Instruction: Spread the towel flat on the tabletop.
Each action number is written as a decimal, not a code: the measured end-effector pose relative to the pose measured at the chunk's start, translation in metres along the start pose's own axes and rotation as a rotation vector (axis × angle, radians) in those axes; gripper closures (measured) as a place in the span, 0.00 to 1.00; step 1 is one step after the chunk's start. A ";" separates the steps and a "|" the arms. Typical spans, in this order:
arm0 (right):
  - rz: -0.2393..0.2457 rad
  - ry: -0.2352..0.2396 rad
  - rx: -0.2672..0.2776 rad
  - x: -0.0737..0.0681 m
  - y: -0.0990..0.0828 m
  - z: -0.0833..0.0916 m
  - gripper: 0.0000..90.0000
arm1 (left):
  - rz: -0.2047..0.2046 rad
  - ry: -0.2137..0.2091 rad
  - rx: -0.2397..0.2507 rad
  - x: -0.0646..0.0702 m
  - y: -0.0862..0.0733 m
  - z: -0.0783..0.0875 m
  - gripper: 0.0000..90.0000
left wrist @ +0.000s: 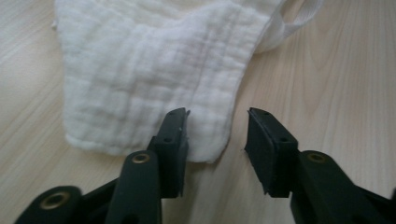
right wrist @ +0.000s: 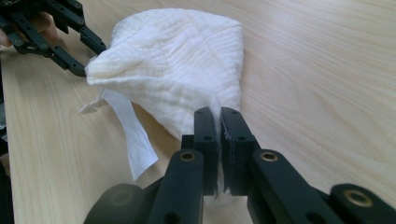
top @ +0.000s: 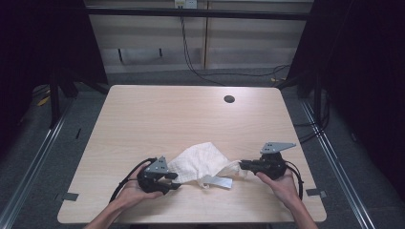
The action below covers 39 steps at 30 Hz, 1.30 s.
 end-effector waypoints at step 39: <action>0.043 0.028 0.165 -0.014 0.058 0.019 0.96 | 0.227 -0.015 0.279 -0.046 0.052 0.069 0.97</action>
Point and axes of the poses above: each handheld gripper's, and its own axes: z roughly backward along the jaws, y roughly out of its top, x roughly to its right, the point moved 4 cm from there along -z, roughly forward along the jaws, and after that the axes turned 13 degrees about y, right-handed, at the moved point
